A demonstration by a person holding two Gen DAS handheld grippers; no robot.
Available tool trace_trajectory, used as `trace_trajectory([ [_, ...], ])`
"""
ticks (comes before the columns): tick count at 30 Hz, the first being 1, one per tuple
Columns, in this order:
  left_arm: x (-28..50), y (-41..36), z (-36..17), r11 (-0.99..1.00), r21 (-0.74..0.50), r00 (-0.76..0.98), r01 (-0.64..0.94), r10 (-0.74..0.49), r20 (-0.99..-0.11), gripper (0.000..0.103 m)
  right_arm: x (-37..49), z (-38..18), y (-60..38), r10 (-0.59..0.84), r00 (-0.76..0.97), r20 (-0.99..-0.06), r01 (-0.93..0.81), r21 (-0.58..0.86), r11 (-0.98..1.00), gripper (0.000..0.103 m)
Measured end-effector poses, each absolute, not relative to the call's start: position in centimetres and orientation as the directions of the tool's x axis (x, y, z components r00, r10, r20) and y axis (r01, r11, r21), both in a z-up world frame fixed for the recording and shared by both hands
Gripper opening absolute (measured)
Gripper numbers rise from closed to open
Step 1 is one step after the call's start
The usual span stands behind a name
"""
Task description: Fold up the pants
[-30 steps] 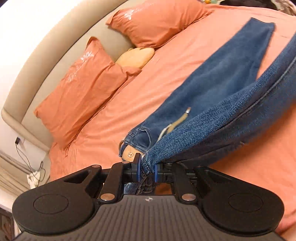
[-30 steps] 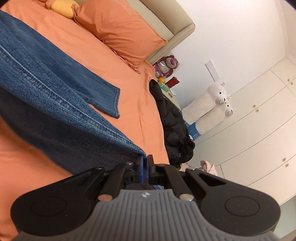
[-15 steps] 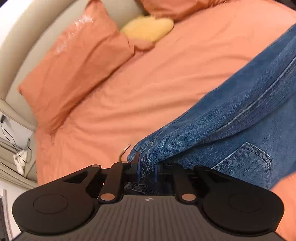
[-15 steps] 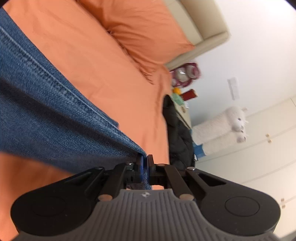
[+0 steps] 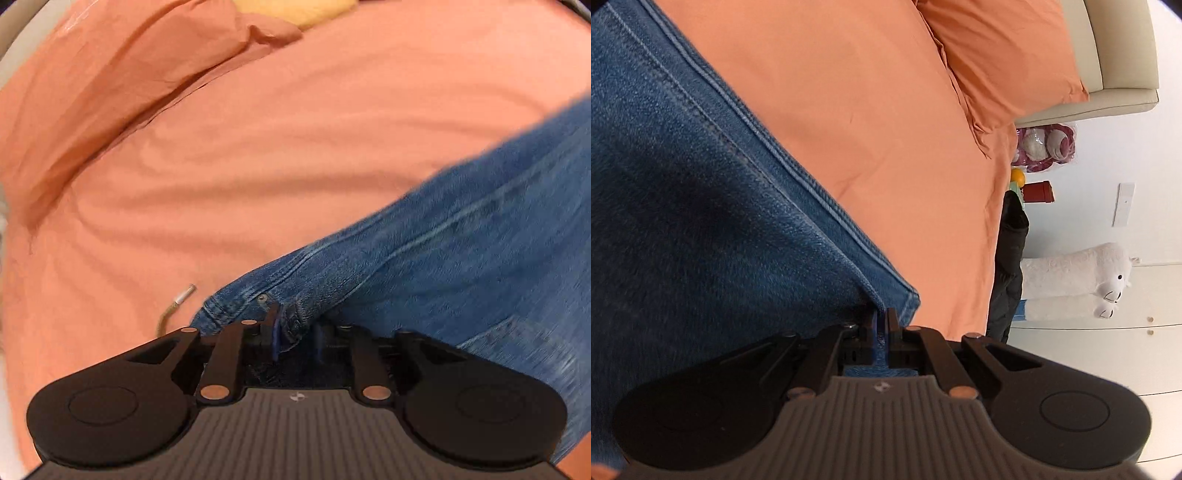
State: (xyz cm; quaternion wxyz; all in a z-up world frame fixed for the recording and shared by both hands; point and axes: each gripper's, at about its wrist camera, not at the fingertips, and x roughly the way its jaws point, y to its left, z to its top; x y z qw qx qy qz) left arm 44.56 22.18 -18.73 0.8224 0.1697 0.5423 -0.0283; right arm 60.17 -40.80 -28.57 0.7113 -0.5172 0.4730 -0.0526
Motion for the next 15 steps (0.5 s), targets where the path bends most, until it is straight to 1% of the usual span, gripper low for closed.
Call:
trace_trajectory([
  [3, 44.0, 23.0, -17.3, 0.959, 0.212, 0.452, 0.185, 0.109, -0.885, 0.016, 61.2, -27.9, -40.8, -0.573, 0.555, -0.603, -0.347, -0.794, 0.499, 0.0],
  [6, 44.0, 22.7, -17.1, 0.958, 0.237, 0.482, 0.162, 0.132, -0.866, 0.016, 61.9, -27.9, -40.4, -0.598, 0.544, -0.588, -0.303, -0.803, 0.514, 0.0],
  [8, 44.4, 22.7, -17.4, 0.963, 0.231, 0.471, 0.14, 0.141, -0.871, 0.016, 62.2, -28.2, -40.2, -0.619, 0.529, -0.58, -0.291, -0.81, 0.51, 0.0],
  [9, 44.7, 22.6, -17.7, 0.959, 0.246, 0.456, 0.143, 0.157, -0.876, 0.024, 62.1, -28.3, -40.1, -0.626, 0.518, -0.583, -0.288, -0.808, 0.514, 0.0],
  [10, 44.8, 22.4, -17.6, 0.956, 0.256, 0.45, 0.145, 0.166, -0.877, 0.028, 62.2, -28.3, -40.1, -0.628, 0.505, -0.593, -0.292, -0.801, 0.522, 0.003],
  [11, 44.8, 22.7, -17.3, 0.957, 0.257, 0.454, 0.136, 0.17, -0.875, 0.039, 62.0, -28.1, -40.1, -0.637, 0.507, -0.581, -0.284, -0.81, 0.513, 0.011],
  [12, 44.6, 22.8, -16.8, 0.956, 0.266, 0.461, 0.122, 0.183, -0.868, 0.048, 61.7, -27.7, -40.0, -0.646, 0.521, -0.559, -0.262, -0.824, 0.502, 0.038],
  [13, 44.3, 22.9, -16.1, 0.952, 0.289, 0.475, 0.101, 0.209, -0.855, 0.074, 61.2, -26.9, -40.0, -0.634, 0.541, -0.553, -0.241, -0.824, 0.513, 0.051],
  [14, 43.8, 23.2, -15.1, 0.948, 0.309, 0.501, 0.076, 0.232, -0.834, 0.086, 60.6, -25.9, -39.9, -0.603, 0.555, -0.573, -0.234, -0.804, 0.547, 0.051],
  [15, 43.0, 23.5, -14.1, 0.949, 0.31, 0.525, 0.062, 0.233, -0.818, 0.087, 60.0, -24.9, -40.0, -0.579, 0.556, -0.596, -0.229, -0.78, 0.583, 0.051],
])
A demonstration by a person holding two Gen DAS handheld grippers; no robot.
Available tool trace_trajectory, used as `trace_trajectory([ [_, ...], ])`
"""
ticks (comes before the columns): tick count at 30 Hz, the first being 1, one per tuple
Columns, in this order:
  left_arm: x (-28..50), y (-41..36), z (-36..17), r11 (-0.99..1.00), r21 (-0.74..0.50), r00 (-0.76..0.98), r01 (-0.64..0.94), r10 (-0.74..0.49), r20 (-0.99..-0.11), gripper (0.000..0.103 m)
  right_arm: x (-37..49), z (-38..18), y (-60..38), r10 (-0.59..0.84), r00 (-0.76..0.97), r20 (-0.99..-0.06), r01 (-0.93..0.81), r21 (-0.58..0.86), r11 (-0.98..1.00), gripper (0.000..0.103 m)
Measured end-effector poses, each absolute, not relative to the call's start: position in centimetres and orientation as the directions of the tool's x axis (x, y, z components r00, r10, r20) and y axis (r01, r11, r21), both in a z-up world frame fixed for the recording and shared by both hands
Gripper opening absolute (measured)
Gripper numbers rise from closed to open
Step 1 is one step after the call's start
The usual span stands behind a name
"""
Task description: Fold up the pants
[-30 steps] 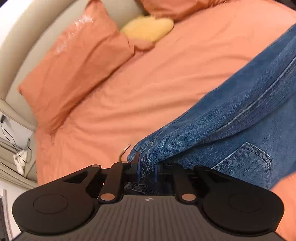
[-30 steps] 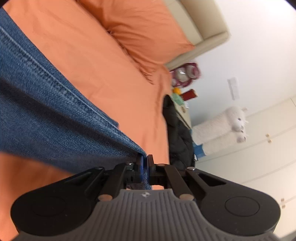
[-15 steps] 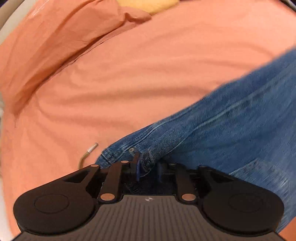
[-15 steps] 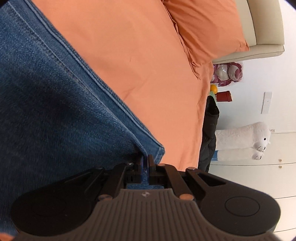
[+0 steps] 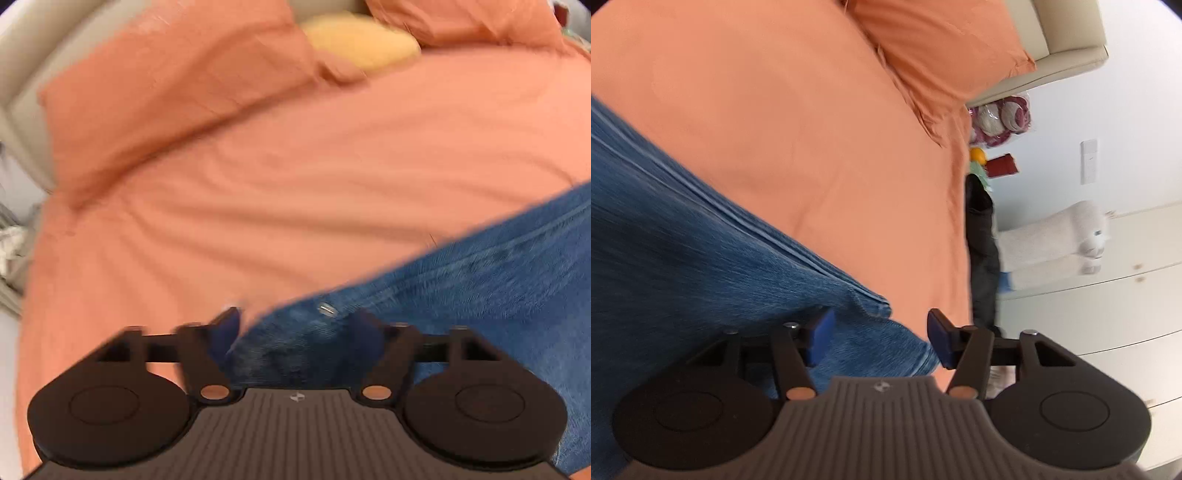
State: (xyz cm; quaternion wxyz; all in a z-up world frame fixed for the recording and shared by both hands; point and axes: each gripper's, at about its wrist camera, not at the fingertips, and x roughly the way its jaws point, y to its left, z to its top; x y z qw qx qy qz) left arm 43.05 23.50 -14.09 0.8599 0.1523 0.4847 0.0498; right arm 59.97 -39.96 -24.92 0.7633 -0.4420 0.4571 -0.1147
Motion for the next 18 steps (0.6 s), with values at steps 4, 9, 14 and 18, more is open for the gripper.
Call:
trace_trajectory([
  [4, 40.1, 25.9, -10.4, 0.977, 0.211, 0.535, -0.014, 0.185, -0.824, 0.087, 56.6, -21.6, -40.0, -0.472, 0.548, -0.691, -0.166, -0.643, 0.748, 0.053],
  [9, 35.1, 29.5, -8.4, 0.983, 0.059, 0.554, -0.175, 0.148, -0.82, 0.088, 49.9, -19.7, -39.5, -0.231, 0.507, -0.831, -0.07, -0.307, 0.949, 0.053],
  [14, 29.4, 32.3, -9.2, 0.944, -0.123, 0.57, -0.307, 0.079, -0.818, 0.088, 42.7, -20.5, -36.9, -0.021, 0.48, -0.877, 0.015, -0.016, 1.0, 0.052],
  [18, 25.4, 33.9, -12.0, 0.873, -0.285, 0.589, -0.396, 0.003, -0.808, 0.088, 37.7, -21.3, -33.2, 0.158, 0.477, -0.864, 0.045, 0.203, 0.978, 0.051],
])
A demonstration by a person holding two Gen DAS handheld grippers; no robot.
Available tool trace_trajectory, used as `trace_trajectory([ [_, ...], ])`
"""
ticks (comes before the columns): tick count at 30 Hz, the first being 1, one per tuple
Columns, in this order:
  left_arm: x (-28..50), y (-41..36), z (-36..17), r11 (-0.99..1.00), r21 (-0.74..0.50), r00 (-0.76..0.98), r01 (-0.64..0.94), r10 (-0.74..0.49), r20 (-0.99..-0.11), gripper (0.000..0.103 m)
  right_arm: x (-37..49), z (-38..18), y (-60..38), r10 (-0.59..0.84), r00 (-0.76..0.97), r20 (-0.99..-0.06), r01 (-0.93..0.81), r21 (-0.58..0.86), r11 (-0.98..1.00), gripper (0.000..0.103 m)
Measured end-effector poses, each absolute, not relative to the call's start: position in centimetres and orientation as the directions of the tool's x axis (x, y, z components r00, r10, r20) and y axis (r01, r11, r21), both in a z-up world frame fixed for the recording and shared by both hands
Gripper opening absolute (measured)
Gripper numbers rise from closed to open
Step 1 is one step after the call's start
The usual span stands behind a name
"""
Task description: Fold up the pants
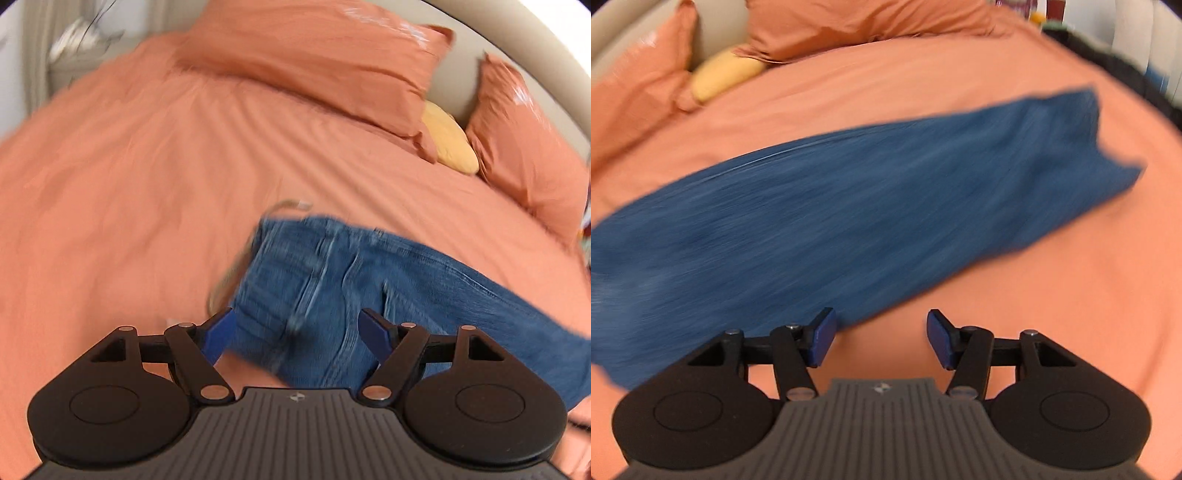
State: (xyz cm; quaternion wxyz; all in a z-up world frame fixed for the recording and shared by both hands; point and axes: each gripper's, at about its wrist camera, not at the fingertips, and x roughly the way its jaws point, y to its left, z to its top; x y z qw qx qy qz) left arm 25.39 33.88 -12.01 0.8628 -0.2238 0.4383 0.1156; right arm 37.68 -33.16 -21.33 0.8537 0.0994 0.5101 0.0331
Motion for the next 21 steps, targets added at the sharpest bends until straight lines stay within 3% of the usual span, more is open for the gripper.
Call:
trace_trajectory([
  [6, 22.0, 35.4, -19.1, 0.684, -0.525, 0.638, -0.507, -0.112, -0.762, 0.088, 32.7, -23.5, -27.0, 0.295, 0.471, -0.831, 0.045, 0.357, 0.933, 0.052],
  [12, 22.5, 35.4, -23.6, 0.54, -0.644, 0.706, -0.542, -0.122, -0.697, 0.088, 31.1, -25.2, -22.8, 0.371, 0.481, -0.795, 0.091, 0.466, 0.88, 0.053],
  [16, 24.7, 35.8, -24.3, 0.541, -0.657, 0.737, -0.524, -0.098, -0.669, 0.09, 31.2, -25.3, -20.9, 0.414, 0.498, -0.762, 0.105, 0.527, 0.843, 0.053],
  [21, 28.7, 36.0, -23.4, 0.645, -0.576, 0.709, -0.502, -0.074, -0.701, 0.068, 30.9, -24.4, -16.4, 0.426, 0.494, -0.757, -0.082, 0.448, 0.89, 0.051],
])
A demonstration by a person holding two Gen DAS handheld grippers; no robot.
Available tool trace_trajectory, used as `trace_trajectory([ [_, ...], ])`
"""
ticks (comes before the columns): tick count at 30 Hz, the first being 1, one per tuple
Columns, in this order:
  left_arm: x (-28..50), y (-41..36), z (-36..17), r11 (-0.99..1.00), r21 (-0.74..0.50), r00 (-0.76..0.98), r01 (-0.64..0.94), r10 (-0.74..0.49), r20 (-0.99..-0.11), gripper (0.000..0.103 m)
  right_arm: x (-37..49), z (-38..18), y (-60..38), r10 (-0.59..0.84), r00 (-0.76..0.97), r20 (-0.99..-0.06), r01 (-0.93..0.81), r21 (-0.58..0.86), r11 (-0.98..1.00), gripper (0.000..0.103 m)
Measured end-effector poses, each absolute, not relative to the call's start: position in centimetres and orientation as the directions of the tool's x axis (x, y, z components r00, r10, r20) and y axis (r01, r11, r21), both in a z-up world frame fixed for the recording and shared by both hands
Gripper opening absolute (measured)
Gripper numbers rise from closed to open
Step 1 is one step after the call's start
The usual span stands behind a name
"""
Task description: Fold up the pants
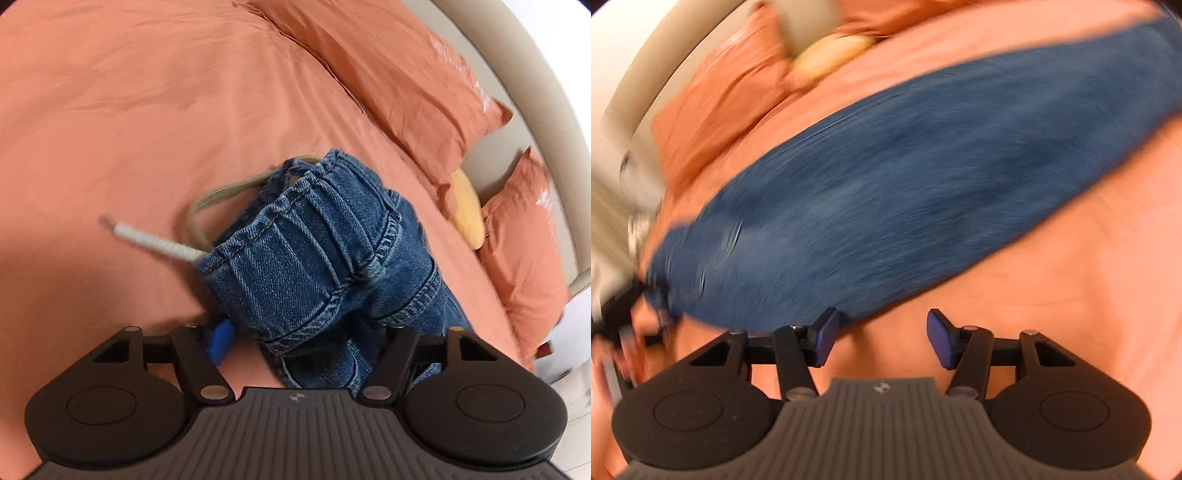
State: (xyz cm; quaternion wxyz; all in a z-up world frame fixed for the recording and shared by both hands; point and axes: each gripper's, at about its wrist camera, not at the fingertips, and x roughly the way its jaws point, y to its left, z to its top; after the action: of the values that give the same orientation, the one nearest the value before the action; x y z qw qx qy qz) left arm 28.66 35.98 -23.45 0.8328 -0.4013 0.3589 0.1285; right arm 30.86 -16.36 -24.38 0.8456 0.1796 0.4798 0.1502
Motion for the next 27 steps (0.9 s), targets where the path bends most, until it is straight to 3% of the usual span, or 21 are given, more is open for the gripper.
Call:
trace_trajectory([
  [2, 29.6, 35.8, -22.4, 0.676, -0.515, 0.677, -0.527, -0.031, -0.735, 0.048, 30.4, -24.1, -13.9, 0.407, 0.494, -0.768, -0.193, 0.359, 0.913, 0.051],
  [5, 30.1, 35.1, -19.9, 0.715, -0.432, 0.655, -0.549, 0.047, -0.755, 0.031, 29.8, -23.8, -11.0, 0.389, 0.494, -0.778, -0.336, 0.241, 0.91, 0.051],
  [8, 29.9, 34.1, -16.9, 0.746, -0.382, 0.658, -0.546, 0.1, -0.746, 0.023, 28.9, -23.6, -8.9, 0.396, 0.481, -0.782, -0.454, 0.164, 0.876, 0.053],
  [12, 29.2, 33.1, -12.8, 0.758, -0.348, 0.673, -0.552, 0.157, -0.723, 0.016, 26.9, -23.2, -6.2, 0.393, 0.518, -0.76, -0.591, 0.014, 0.807, 0.061],
  [16, 29.7, 33.0, -11.1, 0.759, -0.314, 0.651, -0.571, 0.185, -0.736, 0.014, 26.0, -22.9, -3.9, 0.352, 0.611, -0.709, -0.622, -0.155, 0.768, 0.061],
  [21, 30.5, 32.9, -11.2, 0.773, -0.262, 0.611, -0.578, 0.198, -0.766, 0.014, 25.2, -21.0, -3.3, 0.292, 0.79, -0.54, -0.526, -0.349, 0.776, 0.063],
  [27, 31.0, 32.7, -11.0, 0.781, -0.242, 0.598, -0.576, 0.202, -0.775, 0.014, 27.9, -22.3, -3.6, 0.245, 0.697, -0.674, -0.563, -0.304, 0.768, 0.061],
])
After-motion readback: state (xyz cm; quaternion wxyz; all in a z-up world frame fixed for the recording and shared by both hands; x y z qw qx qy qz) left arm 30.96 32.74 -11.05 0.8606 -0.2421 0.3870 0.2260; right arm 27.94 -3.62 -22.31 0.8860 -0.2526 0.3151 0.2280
